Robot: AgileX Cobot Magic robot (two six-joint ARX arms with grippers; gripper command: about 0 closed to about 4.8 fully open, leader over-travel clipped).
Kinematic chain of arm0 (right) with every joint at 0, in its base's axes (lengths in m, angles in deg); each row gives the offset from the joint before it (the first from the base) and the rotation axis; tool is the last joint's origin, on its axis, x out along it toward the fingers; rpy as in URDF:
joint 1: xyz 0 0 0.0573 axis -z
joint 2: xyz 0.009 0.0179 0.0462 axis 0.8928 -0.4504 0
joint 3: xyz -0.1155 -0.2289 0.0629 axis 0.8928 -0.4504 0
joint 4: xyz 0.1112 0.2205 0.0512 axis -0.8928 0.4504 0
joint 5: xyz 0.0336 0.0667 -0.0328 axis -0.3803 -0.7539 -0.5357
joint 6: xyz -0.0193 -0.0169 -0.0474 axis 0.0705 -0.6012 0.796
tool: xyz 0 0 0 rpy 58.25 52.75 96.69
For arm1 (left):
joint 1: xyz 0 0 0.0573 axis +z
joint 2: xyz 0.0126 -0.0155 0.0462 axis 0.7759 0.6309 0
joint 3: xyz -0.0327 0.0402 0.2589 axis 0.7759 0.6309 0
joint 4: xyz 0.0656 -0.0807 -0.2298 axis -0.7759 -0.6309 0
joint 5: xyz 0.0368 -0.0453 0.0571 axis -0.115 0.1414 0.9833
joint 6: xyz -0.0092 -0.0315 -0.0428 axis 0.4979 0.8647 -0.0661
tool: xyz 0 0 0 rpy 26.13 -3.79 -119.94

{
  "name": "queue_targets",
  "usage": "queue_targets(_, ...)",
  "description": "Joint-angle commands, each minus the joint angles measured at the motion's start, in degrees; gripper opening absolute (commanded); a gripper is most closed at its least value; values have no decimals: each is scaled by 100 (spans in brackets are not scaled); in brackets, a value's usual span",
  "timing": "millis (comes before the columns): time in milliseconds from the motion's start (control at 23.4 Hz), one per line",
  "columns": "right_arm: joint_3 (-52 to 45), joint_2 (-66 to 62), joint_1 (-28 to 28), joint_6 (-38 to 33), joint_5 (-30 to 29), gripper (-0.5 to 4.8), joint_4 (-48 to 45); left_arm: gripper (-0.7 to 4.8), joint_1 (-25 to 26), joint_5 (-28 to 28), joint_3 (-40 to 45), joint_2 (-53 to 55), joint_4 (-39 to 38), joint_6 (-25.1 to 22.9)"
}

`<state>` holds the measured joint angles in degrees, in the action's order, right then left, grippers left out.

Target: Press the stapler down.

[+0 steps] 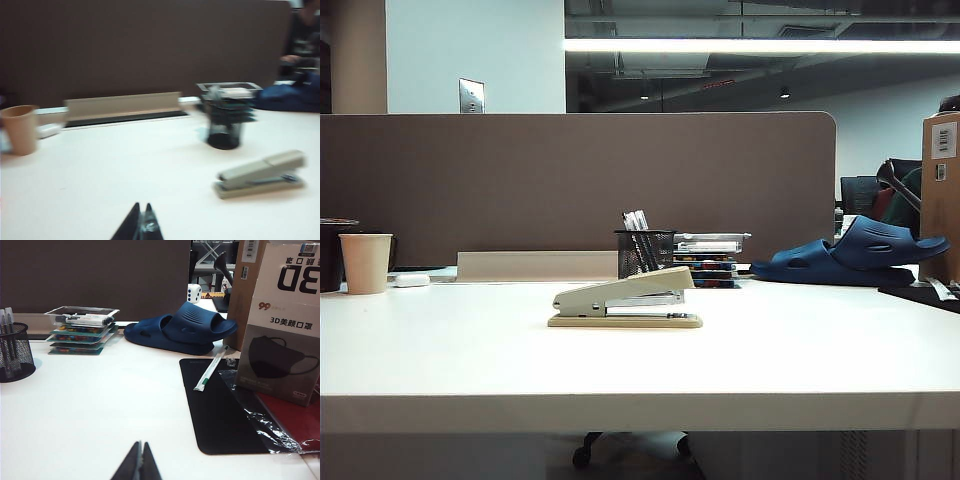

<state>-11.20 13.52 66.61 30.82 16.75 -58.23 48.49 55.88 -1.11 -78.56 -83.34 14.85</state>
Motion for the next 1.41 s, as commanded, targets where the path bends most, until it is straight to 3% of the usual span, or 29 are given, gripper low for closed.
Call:
queue_targets(43, 210, 37, -4, 9, 13, -9, -11, -5, -2, -568, -11, 0, -164, 0)
queue_targets(128, 470, 31, -4, 9, 9, -9, 227, -5, -2, -1073, -11, 0, -350, 0)
queue_targets(471, 1318, -22, -7, -33, -199, -9, 1158, -6, -2, -1937, -13, 0, -352, 203)
queue_targets(898, 2256, -258, -9, -33, -527, -9, 2068, -6, -2, -2269, -13, 0, -382, 216)
queue_targets(1155, 3276, -1453, -11, -31, -1139, -9, 2601, -6, -2, -2450, -13, 0, -514, 216)
queue_targets(1412, 4518, -2691, -22, -31, -1246, -9, 3447, -6, -2, -2452, -13, 0, -739, 216)
